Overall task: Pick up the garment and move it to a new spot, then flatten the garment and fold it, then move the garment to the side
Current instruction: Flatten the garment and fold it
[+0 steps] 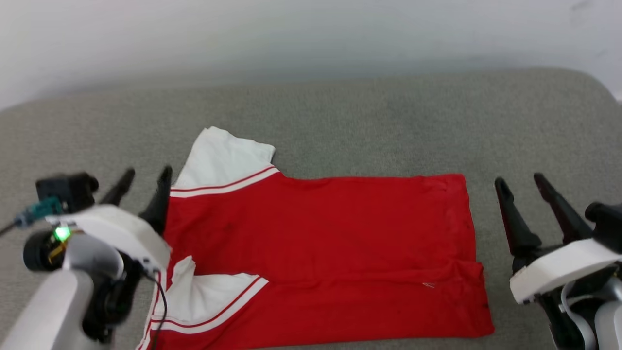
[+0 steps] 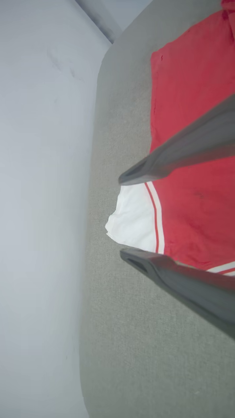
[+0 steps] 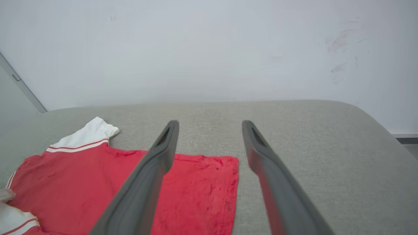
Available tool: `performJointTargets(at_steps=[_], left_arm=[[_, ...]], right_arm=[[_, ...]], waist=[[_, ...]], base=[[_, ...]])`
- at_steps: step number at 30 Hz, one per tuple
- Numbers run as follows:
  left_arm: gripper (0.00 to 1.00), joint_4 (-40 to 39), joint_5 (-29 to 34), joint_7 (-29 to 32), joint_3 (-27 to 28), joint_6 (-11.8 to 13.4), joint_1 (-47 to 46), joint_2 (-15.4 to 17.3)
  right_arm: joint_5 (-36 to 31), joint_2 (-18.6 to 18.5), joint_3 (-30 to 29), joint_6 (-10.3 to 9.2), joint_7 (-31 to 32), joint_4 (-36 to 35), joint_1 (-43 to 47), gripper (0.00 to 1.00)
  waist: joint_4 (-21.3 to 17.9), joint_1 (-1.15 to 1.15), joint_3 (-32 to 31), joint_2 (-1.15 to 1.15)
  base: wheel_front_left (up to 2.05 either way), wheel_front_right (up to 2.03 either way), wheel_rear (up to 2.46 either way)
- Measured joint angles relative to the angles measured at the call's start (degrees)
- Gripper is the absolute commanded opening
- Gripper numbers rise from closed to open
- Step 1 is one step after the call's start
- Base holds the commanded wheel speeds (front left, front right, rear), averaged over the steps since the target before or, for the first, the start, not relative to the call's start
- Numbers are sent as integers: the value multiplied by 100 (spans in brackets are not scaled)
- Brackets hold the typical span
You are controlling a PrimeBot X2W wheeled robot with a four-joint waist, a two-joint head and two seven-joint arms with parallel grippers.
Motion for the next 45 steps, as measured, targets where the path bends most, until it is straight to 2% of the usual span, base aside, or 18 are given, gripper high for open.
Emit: performJointTargets(at_steps=[7,12,17,21,24,32,33,34,35,40,45], left_arm=[[100,600,38,233,41,-308,-1407,102],[100,1235,-323,1072,-12,-806,-2408,355],[100,1859,-617,2201,-77,-1091,-3327,731],[100,2245,-802,3119,-135,-1087,-3769,1010],[100,2466,-901,3690,-178,-994,-3907,1190],[100,2771,-1104,4444,-187,-671,-3932,1396],[97,2778,-1126,4455,-160,-632,-3931,1390],[39,2800,-1176,4465,-122,-568,-3930,1371],[0,2814,-1189,4470,-118,-544,-3927,1369],[0,2908,-1273,4251,-26,-494,-3860,1210],[0,3002,-1229,4028,-119,-648,-3882,998]], right_arm=[[-215,261,-21,0,-188,-382,-498,100],[-247,381,62,0,-248,-467,-771,100],[-215,474,124,0,-326,-424,-926,100],[-167,546,204,0,-423,-342,-990,100],[-135,575,257,0,-497,-269,-1005,100],[-37,614,320,0,-627,-113,-1090,100],[-25,615,321,0,-626,-97,-1096,100],[-3,617,321,0,-626,-87,-1105,100],[8,617,323,0,-625,-73,-1112,100],[166,611,302,1,-500,1,-1143,100],[599,337,222,0,160,402,-1415,100]], waist=[[-215,0,720,0],[-457,1,1185,0],[-770,1,1564,0],[-1021,1,1852,0],[-1193,1,2063,0],[-1506,0,2471,0],[-1523,0,2498,0],[-1534,0,2520,0],[-1540,0,2536,0],[-1508,0,2511,0],[-1325,0,2360,0]], base=[[0,0,0],[0,0,0],[0,0,0],[0,0,0],[0,0,0],[0,0,0],[0,0,0],[0,0,0],[0,0,0],[0,0,0],[0,0,0]])
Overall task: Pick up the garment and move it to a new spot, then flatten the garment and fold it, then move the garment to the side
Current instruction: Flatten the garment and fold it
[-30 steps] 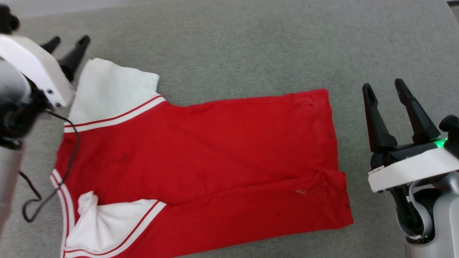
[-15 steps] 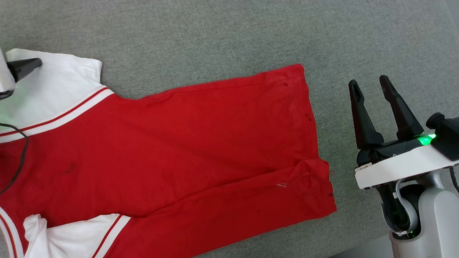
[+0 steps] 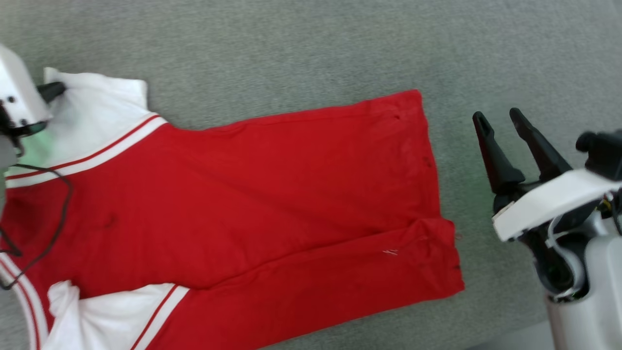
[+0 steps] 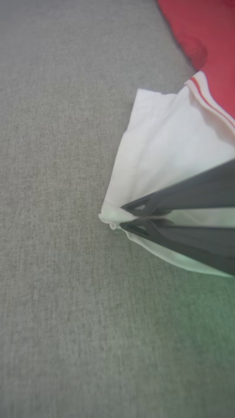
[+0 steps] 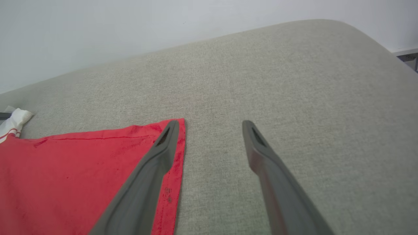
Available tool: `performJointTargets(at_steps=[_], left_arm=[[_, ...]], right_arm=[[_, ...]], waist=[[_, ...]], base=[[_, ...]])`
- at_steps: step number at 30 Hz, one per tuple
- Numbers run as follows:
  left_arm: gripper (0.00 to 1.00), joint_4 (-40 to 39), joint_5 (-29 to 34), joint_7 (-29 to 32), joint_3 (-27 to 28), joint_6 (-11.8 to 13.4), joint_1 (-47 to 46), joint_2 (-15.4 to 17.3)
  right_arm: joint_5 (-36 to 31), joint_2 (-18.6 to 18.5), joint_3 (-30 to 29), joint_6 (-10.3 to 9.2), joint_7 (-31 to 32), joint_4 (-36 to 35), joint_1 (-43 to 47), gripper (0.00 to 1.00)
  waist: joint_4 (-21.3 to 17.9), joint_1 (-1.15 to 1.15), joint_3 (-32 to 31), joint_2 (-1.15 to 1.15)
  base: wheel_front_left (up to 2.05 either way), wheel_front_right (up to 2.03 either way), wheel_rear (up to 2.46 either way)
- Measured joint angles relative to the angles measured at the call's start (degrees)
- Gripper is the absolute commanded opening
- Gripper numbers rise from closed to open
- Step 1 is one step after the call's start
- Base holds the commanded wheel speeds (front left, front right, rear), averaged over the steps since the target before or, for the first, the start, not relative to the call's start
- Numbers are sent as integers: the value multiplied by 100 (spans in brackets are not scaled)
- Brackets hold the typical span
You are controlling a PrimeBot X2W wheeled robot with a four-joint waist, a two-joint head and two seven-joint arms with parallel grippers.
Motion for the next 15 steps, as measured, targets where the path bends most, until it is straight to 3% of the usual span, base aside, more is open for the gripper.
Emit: performJointTargets(at_steps=[10,11,15], left_arm=[[0,-394,255,-420,-343,-374,-400,-435],[0,-523,286,-470,-417,-469,-430,-532],[0,-665,304,-541,-483,-559,-452,-587]], right_arm=[[672,-784,279,0,2298,1072,-1068,100],[695,-886,413,0,2649,1283,-1419,100],[775,-948,587,0,3242,1695,-1797,100]], waist=[[651,1,-121,0],[847,0,-92,0],[1042,0,-2,0]], base=[[0,0,0],[0,0,0],[0,0,0]])
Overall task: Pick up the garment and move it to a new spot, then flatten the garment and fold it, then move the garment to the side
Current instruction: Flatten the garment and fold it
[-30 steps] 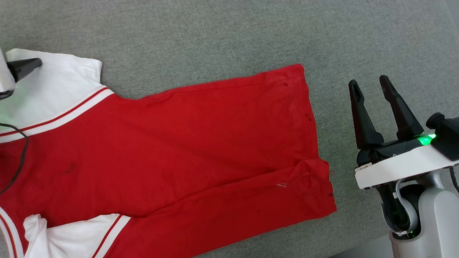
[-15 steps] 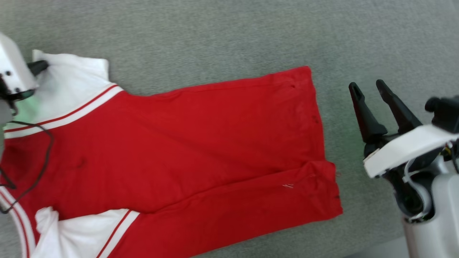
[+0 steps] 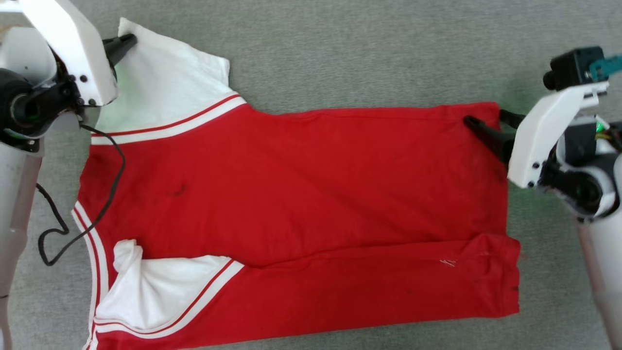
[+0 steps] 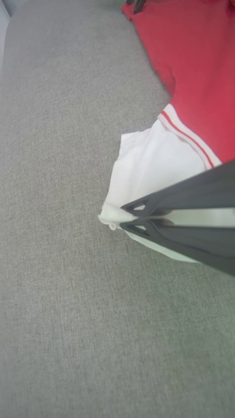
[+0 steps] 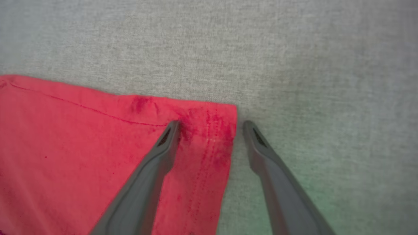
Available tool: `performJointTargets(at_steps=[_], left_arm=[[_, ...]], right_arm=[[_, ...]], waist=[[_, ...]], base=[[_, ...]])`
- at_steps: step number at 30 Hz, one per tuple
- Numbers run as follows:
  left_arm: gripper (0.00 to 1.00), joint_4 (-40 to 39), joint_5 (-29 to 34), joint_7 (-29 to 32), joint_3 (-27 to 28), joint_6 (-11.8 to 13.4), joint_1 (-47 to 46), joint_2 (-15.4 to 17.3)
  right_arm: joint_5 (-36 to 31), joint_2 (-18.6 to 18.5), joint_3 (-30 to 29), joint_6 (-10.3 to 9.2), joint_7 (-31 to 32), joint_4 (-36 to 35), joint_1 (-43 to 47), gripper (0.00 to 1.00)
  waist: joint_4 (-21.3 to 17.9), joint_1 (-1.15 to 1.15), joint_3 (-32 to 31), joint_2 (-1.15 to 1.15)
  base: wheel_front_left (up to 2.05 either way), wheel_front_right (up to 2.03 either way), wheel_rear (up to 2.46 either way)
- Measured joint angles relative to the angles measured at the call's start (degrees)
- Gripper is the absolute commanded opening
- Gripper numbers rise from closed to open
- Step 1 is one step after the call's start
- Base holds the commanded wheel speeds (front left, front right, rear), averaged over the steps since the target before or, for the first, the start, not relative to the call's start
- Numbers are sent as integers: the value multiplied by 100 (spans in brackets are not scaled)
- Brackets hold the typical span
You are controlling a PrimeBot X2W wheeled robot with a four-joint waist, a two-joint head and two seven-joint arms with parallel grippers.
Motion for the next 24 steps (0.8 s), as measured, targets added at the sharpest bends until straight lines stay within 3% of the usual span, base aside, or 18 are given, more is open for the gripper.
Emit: performJointTargets(at_steps=[2,3,5,6,13,24], left_arm=[[0,-37,33,-49,-27,-11,-5,-29],[0,-49,33,-70,-33,-30,-5,-47],[0,-71,34,-108,-43,-48,-5,-68],[0,-74,35,-126,-48,-53,-4,-71],[0,-44,36,-449,-16,-104,102,-100],[0,-243,-90,-1559,264,-197,1313,-133]], right_arm=[[23,-69,64,1,379,147,-188,95],[38,-90,89,1,543,202,-259,62],[8,-146,153,0,851,278,-392,13],[9,-158,162,0,933,291,-424,0],[-120,-168,186,-1,869,300,-488,0],[-237,-105,-594,1,189,-181,255,0]], waist=[[78,0,39,0],[110,0,51,0],[157,-1,67,0],[175,-1,69,0],[238,0,-104,0],[398,0,-929,0]], base=[[0,0,0],[0,0,0],[0,0,0],[0,0,0],[0,0,0],[0,0,0]])
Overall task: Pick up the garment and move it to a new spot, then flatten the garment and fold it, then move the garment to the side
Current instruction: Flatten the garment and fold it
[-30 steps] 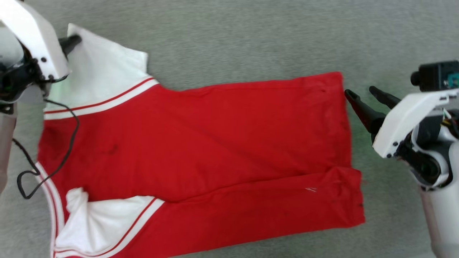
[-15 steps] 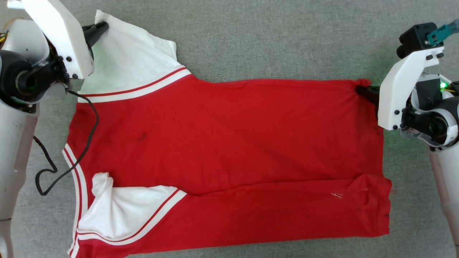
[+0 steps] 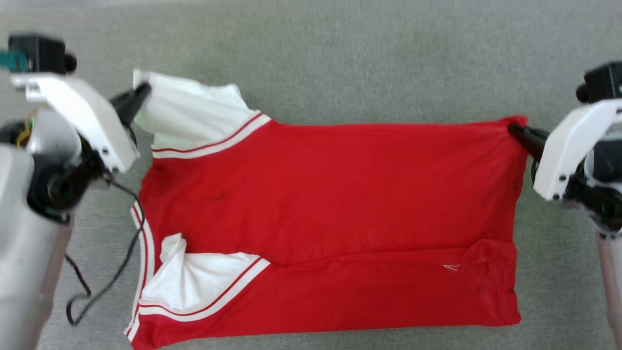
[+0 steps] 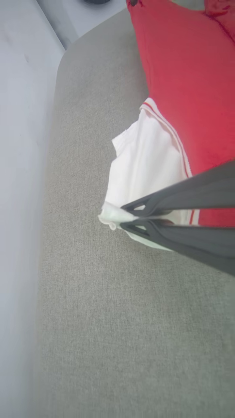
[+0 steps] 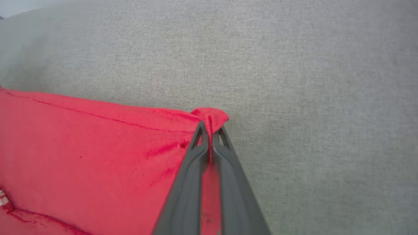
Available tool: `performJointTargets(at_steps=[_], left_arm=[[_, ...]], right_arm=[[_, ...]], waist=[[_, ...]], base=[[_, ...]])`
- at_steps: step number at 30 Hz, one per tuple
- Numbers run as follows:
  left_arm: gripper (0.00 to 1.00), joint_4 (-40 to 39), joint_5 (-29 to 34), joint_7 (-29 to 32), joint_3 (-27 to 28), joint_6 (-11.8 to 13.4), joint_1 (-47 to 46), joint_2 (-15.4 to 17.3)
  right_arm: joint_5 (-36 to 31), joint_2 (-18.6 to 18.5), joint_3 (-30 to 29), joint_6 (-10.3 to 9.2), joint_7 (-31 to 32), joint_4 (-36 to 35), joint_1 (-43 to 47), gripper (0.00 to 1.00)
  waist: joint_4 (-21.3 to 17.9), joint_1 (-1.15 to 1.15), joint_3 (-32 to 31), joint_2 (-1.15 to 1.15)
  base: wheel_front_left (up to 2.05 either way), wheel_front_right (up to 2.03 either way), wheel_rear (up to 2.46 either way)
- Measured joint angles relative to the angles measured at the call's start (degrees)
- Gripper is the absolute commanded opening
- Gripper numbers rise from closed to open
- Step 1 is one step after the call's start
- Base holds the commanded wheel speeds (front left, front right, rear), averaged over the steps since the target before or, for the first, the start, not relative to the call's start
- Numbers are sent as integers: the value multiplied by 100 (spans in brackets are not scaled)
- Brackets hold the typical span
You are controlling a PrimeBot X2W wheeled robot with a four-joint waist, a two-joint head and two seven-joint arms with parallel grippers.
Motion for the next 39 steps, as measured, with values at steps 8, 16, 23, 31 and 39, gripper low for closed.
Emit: performJointTargets(at_steps=[8,16,23,31,39], left_arm=[[0,-727,-171,-766,292,354,1823,20],[0,-1138,-383,-1123,318,750,3585,-201],[100,-857,-394,-1510,59,789,4284,-678],[100,-704,290,-2765,92,711,4148,-822],[100,-1478,1013,-3663,136,1116,4006,-851]], right_arm=[[19,229,-324,0,-322,-304,1099,0],[67,410,-465,0,-563,-352,2271,0],[103,609,-456,-1,-993,-107,2955,100],[69,680,-376,-1,-2131,-315,3202,100],[119,386,-824,-1,-2081,-1015,3269,100]], waist=[[117,-1,-654,0],[224,-1,-1121,0],[241,-2,-1253,0],[253,-1,-1422,0],[216,-1,-1670,0]], base=[[0,0,0],[0,0,0],[0,0,0],[0,0,0],[0,0,0]])
